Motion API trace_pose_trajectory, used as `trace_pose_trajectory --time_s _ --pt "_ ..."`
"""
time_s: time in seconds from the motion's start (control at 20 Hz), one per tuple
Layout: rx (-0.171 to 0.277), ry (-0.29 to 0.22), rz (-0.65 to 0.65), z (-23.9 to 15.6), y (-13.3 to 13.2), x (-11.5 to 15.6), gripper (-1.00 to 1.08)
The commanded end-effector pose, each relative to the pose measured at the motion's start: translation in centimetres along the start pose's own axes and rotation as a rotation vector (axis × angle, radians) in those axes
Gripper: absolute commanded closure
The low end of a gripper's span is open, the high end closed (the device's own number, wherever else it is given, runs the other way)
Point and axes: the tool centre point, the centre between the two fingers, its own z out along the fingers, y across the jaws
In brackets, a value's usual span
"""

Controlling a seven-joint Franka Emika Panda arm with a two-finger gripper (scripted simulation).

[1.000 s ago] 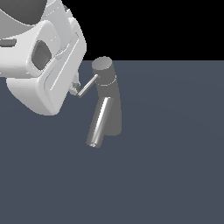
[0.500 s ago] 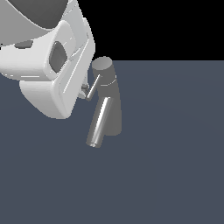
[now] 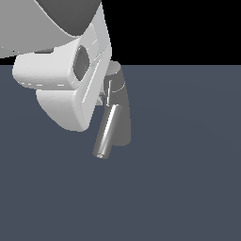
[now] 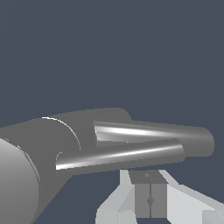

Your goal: Turn on the faucet by rotating a designated handle.

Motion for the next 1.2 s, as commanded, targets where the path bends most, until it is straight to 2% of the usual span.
trace_pose_trajectory --time_s 0.0,0.3,0.35,1.15 --pt "-0.014 0.02 0.031 0.3 0.5 2.1 1.08" --pt "-0.016 0.023 0.034 0.3 0.7 3.4 1.08" --pt "0.002 0.002 0.0 0.0 0.1 1.6 1.08" --pt "-0.008 0.014 0.019 0.2 -2.1 5.7 1.08"
